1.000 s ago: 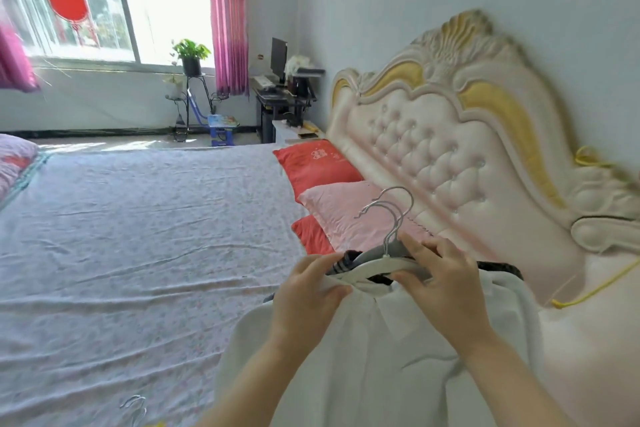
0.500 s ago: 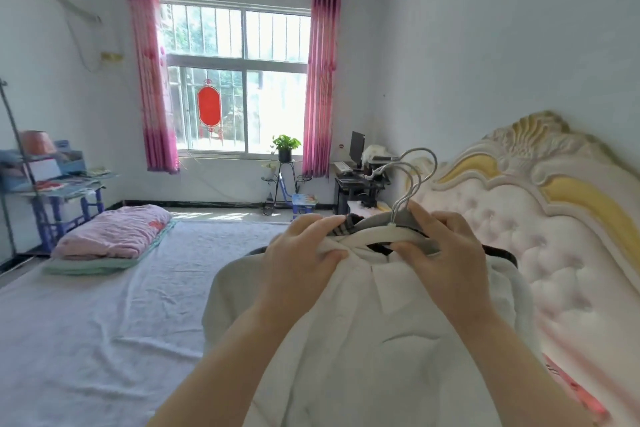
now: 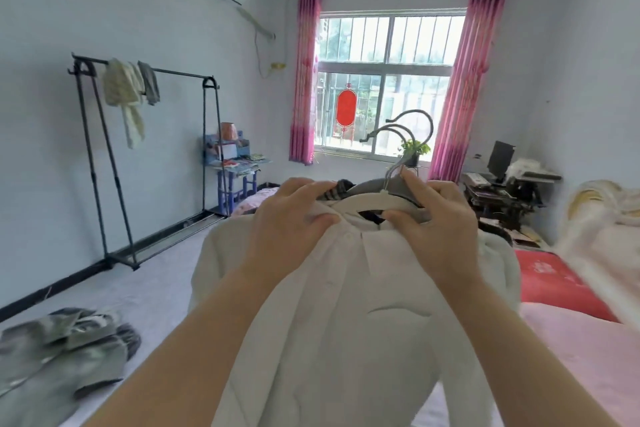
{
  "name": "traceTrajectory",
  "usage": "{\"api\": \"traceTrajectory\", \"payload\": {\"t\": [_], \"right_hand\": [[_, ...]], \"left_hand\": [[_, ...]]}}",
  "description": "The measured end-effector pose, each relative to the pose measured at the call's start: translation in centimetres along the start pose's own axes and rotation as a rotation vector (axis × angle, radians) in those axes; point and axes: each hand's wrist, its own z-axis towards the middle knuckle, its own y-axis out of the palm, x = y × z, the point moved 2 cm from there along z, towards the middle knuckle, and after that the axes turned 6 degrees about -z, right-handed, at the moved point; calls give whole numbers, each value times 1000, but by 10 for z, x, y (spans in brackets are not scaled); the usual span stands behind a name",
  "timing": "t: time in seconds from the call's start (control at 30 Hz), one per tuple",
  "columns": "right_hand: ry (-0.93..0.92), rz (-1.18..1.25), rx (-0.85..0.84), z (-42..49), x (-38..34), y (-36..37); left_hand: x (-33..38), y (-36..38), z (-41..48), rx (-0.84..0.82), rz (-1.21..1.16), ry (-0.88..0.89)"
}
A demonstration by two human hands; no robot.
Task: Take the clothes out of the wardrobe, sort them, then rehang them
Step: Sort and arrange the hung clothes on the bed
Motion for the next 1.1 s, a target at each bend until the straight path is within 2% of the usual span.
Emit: {"api": "traceTrajectory", "payload": {"t": [0.23,0.5,0.63,0.87,1.1], "right_hand": [[-31,-10,-20,-40,-158,98],[73,36,-181,-98,-295,195],[103,39,-248,-122,-333,244],[89,44,-250,-152,-368,329],[99,-74,-255,-171,-405,374]], "left_hand": [[-115,-148,-41,-5,-35,-42],[-241,-268,-90,-124,-65,-190],[-295,-302,-109,-145,-42,-247],[-377,-331,-131,-150,-15,-335],[-438,-356,-136,-187,-76,-317]]}}
